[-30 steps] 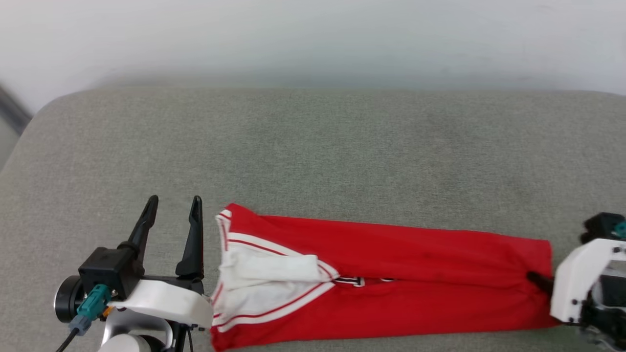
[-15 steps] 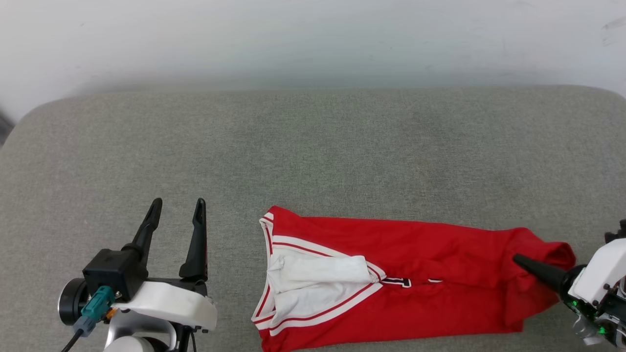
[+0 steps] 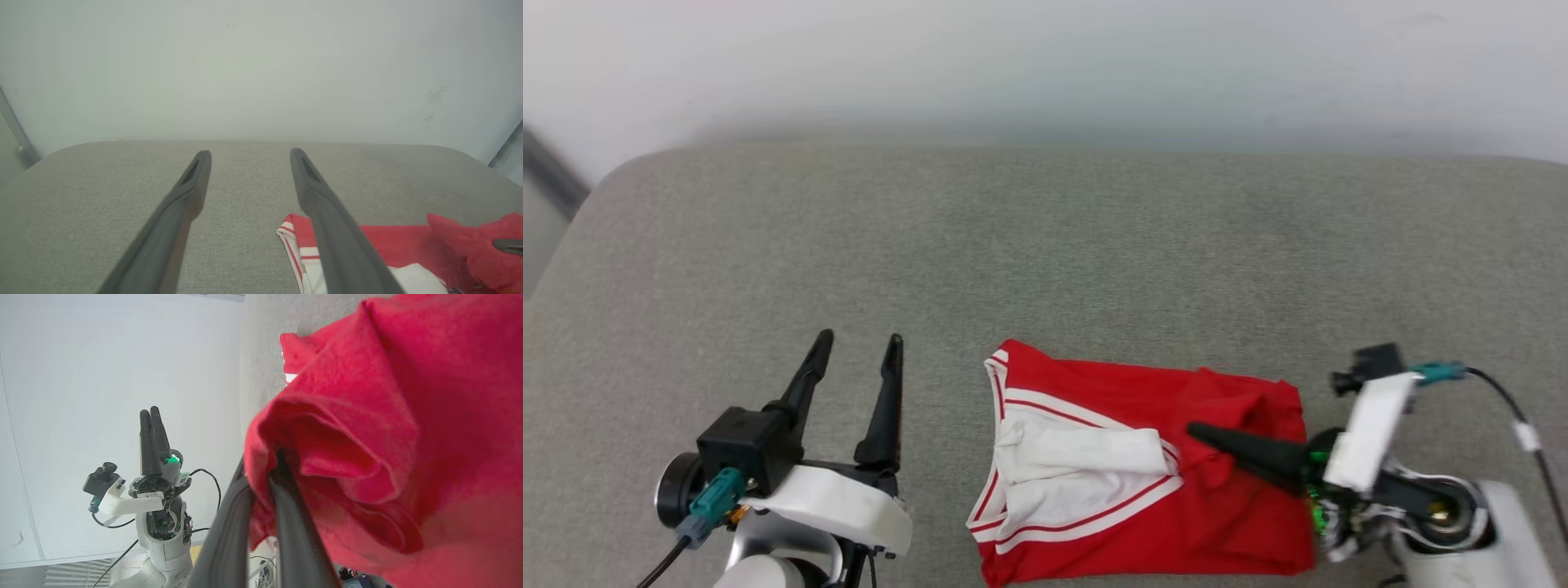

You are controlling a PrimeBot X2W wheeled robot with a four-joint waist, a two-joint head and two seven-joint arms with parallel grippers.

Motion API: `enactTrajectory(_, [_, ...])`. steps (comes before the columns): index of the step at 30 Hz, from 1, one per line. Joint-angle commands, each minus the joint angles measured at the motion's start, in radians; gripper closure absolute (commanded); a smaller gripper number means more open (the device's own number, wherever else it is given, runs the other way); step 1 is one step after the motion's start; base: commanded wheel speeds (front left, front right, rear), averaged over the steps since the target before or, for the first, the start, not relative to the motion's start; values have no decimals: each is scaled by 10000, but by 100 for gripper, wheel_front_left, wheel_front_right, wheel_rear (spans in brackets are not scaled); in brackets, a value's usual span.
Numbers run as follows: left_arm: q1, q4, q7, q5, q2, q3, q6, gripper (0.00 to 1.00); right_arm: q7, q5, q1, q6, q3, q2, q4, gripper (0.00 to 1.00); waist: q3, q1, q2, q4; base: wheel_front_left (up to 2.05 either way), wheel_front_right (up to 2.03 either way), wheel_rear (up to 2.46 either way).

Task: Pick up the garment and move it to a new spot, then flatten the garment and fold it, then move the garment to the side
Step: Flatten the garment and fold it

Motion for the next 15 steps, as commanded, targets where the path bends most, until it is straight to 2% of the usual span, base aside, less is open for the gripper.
enactTrajectory(1, [-106, 33, 8, -5, -55, -46, -57, 0, -153, 39, -175, 0, 180, 38, 47, 100, 79, 0, -1, 122, 0, 0, 0])
enactTrajectory(9, [-543, 318, -136, -81, -317, -206, -327, 0, -2247, 164, -1180, 0, 2948, 34, 984, 100, 526, 0, -1, 701, 0, 0, 0])
enactTrajectory(10, [-579, 361, -163, -83, -338, -204, -357, 0, -2445, 78, -1286, 0, 3221, 34, 1130, 87, 578, 0, -1, 751, 0, 0, 0])
enactTrajectory(11, [-612, 406, -206, -104, -361, -204, -391, 0, -2689, -23, -1431, 0, 3424, 31, 1258, 62, 637, 0, -1, 797, 0, 0, 0])
enactTrajectory(12, [-642, 457, -229, -116, -378, -205, -413, 0, -2920, -123, -1575, 1, 3629, 28, 1355, 12, 696, 0, -1, 839, 0, 0, 0])
enactTrajectory(13, [-656, 512, -242, -130, -387, -199, -427, 0, -3125, -153, -1669, 1, 3827, 31, 1423, 0, 731, 0, -1, 862, 0, 0, 0])
enactTrajectory(15, [-716, 584, -299, -161, -395, -169, -467, 0, -3422, -241, -1820, 1, 4200, 30, 1509, 0, 787, 0, -1, 887, 0, 0, 0])
